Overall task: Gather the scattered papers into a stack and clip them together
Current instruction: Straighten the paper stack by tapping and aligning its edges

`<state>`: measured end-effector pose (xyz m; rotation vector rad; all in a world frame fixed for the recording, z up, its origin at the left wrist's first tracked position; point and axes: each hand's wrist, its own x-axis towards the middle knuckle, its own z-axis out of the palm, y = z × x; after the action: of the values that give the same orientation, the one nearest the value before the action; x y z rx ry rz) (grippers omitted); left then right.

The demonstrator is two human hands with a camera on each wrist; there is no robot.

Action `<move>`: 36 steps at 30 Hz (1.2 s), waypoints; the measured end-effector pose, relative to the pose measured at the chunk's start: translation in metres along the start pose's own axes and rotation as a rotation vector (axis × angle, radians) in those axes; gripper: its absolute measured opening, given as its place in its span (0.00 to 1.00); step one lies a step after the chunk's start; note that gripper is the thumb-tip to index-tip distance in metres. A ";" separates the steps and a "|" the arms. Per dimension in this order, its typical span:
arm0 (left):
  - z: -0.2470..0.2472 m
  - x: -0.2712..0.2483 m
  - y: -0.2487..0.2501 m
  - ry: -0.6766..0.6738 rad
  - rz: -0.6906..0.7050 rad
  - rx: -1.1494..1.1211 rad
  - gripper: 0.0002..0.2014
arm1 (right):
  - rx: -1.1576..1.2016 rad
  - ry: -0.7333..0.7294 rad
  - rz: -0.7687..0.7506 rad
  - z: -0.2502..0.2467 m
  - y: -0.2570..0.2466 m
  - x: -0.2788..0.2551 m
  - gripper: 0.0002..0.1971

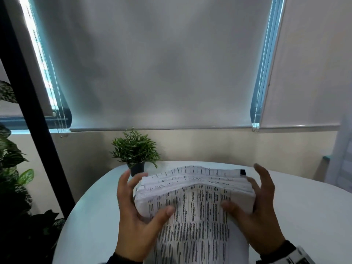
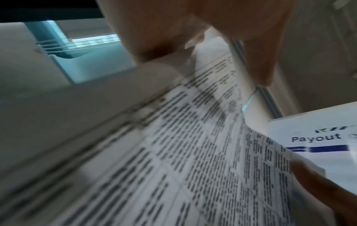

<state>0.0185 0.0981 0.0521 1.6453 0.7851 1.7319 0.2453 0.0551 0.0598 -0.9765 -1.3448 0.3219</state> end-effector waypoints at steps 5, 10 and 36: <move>0.002 0.010 -0.002 0.018 0.138 0.119 0.17 | 0.045 0.043 -0.058 0.005 0.000 0.004 0.20; 0.002 0.007 -0.008 0.049 0.092 0.069 0.15 | 0.020 0.039 -0.063 0.006 0.005 0.003 0.26; -0.002 0.012 -0.009 0.045 -0.003 0.111 0.17 | 0.012 0.008 -0.021 0.012 0.009 -0.001 0.30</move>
<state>0.0163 0.1128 0.0521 1.6822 0.9192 1.7567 0.2369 0.0643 0.0515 -0.9517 -1.3440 0.3096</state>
